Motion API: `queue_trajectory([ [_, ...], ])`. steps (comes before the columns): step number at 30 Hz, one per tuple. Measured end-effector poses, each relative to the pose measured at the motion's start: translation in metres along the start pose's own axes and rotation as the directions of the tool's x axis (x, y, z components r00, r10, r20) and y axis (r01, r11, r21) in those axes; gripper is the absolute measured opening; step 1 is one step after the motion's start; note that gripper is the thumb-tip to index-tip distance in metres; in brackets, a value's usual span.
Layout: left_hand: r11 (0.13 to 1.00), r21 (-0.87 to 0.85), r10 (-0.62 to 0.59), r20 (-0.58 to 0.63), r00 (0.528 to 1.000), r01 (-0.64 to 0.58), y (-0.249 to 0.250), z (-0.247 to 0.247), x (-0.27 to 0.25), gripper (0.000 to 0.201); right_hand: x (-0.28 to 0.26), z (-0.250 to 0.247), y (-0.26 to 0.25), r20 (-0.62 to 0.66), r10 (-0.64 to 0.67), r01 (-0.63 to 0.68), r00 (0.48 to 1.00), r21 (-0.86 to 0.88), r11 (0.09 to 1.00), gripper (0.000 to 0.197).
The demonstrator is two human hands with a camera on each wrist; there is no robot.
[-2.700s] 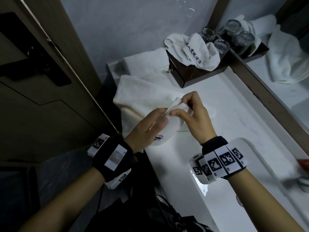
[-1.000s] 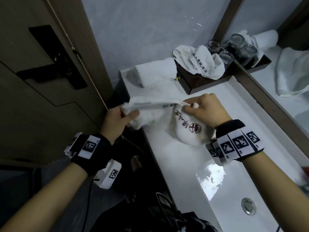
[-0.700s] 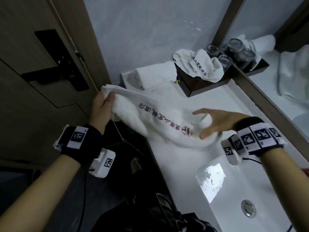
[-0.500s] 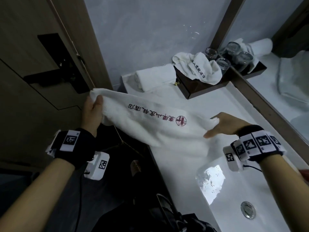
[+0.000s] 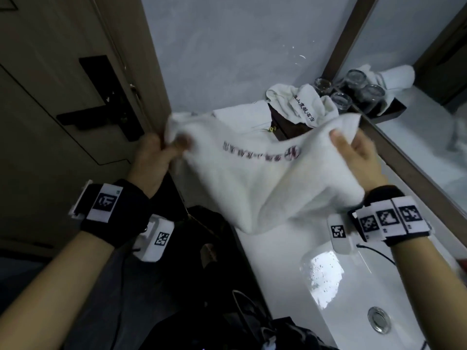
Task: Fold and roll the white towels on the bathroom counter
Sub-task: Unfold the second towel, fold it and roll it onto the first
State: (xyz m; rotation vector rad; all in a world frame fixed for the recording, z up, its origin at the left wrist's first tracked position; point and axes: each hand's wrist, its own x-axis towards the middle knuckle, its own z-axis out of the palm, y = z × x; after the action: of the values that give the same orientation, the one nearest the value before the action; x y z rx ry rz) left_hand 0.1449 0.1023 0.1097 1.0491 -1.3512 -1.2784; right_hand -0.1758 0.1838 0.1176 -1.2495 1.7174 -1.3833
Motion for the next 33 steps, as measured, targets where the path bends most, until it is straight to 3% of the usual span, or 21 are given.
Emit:
queue_trajectory([
  [2,0.978,-0.18,0.104,-0.04,0.994,-0.109,0.018,0.007,0.008,0.024,0.01,-0.01,-0.015,-0.152,-0.079,0.091,0.985,0.077,0.993,0.011],
  [4,0.951,-0.275,0.126,-0.068,0.99,-0.139,0.028,0.007,0.022,0.02,0.024,-0.025,-0.022,-0.237,-0.143,0.155,0.961,0.033,0.987,0.031],
  [6,0.973,-0.21,0.08,-0.105,0.991,-0.101,0.022,0.004,0.039,0.018,0.036,-0.036,-0.019,-0.219,-0.201,0.193,0.955,-0.058,0.98,0.046],
  [8,1.0,-0.008,-0.005,-0.155,0.988,0.004,0.002,0.004,0.054,0.026,0.044,-0.037,-0.006,-0.113,-0.228,0.201,0.967,-0.213,0.956,0.037],
  [10,0.977,0.174,-0.1,-0.137,0.986,0.123,-0.025,0.009,0.062,0.031,0.048,-0.03,0.016,0.011,-0.111,0.103,0.994,-0.474,0.874,0.02],
  [11,0.956,0.249,-0.135,-0.107,0.985,0.158,-0.038,0.013,0.065,0.031,0.049,-0.027,0.03,0.05,-0.018,0.043,0.999,-0.55,0.834,0.023],
  [14,0.884,0.431,-0.192,-0.02,0.981,0.182,-0.066,0.028,0.067,0.031,0.053,-0.019,0.063,0.082,0.158,-0.074,0.984,-0.619,0.782,0.029],
  [17,0.839,0.52,-0.203,0.025,0.979,0.16,-0.078,0.039,0.077,0.025,0.059,-0.013,0.082,0.104,0.285,-0.145,0.953,-0.668,0.73,0.061],
  [20,0.686,0.725,-0.1,0.007,0.995,0.064,-0.081,0.047,0.096,0.024,0.074,-0.012,0.1,0.118,0.285,-0.121,0.951,-0.709,0.695,0.074],
  [23,0.707,0.705,-0.037,-0.035,0.999,0.051,-0.09,0.051,0.117,0.024,0.091,-0.013,0.12,0.053,0.222,-0.121,0.974,-0.706,0.698,0.06],
  [28,0.822,0.547,-0.132,-0.09,0.987,0.16,-0.117,0.063,0.139,0.007,0.099,-0.004,0.14,-0.008,0.13,-0.106,0.992,-0.631,0.768,0.056],
  [30,0.781,0.593,-0.17,-0.1,0.98,0.196,-0.127,0.064,0.144,0.006,0.097,-0.001,0.146,0.02,0.174,-0.123,0.985,-0.628,0.769,0.06],
  [33,0.7,0.675,-0.249,-0.072,0.966,0.231,-0.14,0.065,0.138,0.049,0.092,0.001,0.154,0.079,0.36,-0.213,0.93,-0.681,0.7,0.062],
])
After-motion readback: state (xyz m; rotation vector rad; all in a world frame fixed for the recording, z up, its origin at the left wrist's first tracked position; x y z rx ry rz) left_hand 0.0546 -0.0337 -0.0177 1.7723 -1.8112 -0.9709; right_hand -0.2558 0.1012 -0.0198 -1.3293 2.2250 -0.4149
